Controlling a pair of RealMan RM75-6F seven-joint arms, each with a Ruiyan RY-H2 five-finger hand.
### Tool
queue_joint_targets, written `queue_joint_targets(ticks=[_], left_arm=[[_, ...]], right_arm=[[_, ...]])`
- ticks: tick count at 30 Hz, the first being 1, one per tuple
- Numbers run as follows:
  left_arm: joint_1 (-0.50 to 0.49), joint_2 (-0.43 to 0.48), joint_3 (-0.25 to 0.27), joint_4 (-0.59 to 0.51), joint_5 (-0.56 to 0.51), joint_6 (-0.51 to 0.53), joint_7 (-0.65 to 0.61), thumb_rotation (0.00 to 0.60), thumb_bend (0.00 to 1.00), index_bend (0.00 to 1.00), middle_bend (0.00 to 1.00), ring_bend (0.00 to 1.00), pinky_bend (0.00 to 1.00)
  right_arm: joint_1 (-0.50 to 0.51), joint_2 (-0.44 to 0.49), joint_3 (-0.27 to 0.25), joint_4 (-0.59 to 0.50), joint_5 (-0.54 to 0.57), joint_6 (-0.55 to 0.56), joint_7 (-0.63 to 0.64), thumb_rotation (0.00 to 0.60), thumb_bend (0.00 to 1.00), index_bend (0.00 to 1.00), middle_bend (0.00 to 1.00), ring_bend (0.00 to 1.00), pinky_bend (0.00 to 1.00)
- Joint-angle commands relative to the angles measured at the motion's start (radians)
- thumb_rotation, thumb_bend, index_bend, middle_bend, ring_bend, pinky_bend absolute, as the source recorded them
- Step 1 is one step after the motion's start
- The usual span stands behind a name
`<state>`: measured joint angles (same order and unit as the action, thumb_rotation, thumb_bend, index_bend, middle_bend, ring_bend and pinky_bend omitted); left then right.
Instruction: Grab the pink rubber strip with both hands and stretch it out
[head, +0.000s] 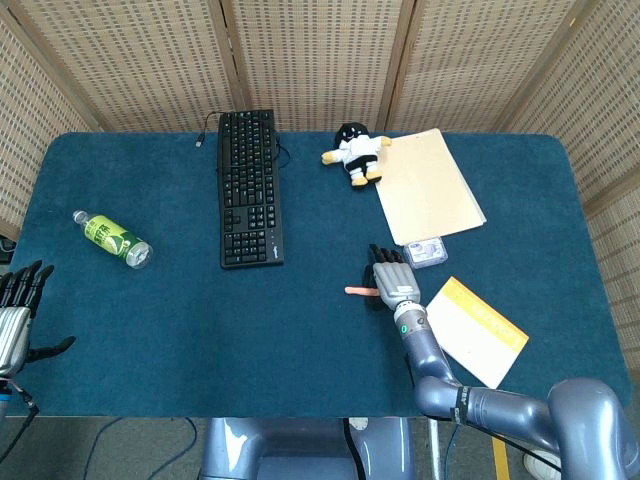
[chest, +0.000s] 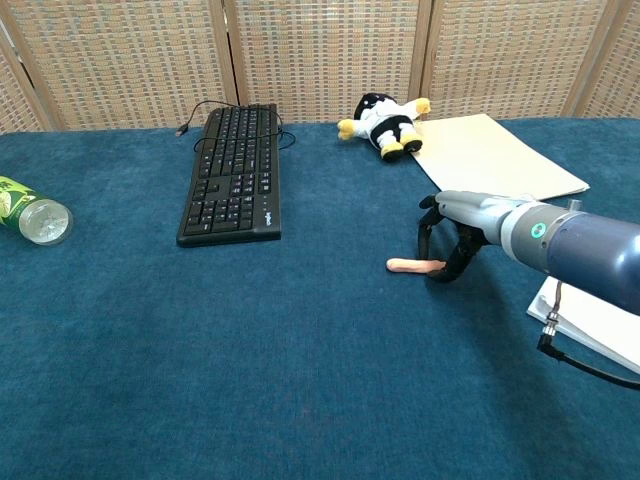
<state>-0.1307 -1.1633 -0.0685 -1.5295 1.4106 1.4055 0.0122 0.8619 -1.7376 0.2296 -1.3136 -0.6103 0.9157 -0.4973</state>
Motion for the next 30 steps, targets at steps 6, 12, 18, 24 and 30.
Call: queue_joint_targets(ticks=[6,12,18,24,30], left_arm=[[0.0,0.0,0.001,0.0,0.0,0.0,0.002,0.6,0.0,0.0,0.0,0.0,0.0],[0.0,0.0,0.0,0.0,-0.002,-0.001,-0.002,0.6,0.0,0.0,0.0,0.0,0.0],[-0.001,0.002,-0.002,0.002,-0.006,-0.004,-0.007,0.6,0.0,0.0,0.0,0.0,0.0],[-0.002,0.002,-0.001,0.003,-0.006,-0.007,-0.009,0.6,0.0,0.0,0.0,0.0,0.0],[-0.003,0.001,0.0,0.004,-0.007,-0.01,-0.011,0.6,0.0,0.0,0.0,0.0,0.0]], right_arm=[[0.0,-0.01,0.007,0.002,0.009,-0.014,0.012,0.6,0.47,0.52,0.0,0.0,0.0],[0.005,-0.028,0.018,0.018,0.018,-0.009,0.012,0.6,0.47,0.52,0.0,0.0,0.0],[0.008,-0.042,0.023,0.036,0.024,0.0,0.004,0.6,0.52,0.54,0.0,0.0,0.0],[0.007,-0.043,0.028,0.031,0.024,0.003,0.0,0.6,0.58,0.6,0.03,0.0,0.0],[-0.003,-0.007,0.056,-0.042,0.013,-0.006,0.04,0.6,0.59,0.63,0.06,0.0,0.0]])
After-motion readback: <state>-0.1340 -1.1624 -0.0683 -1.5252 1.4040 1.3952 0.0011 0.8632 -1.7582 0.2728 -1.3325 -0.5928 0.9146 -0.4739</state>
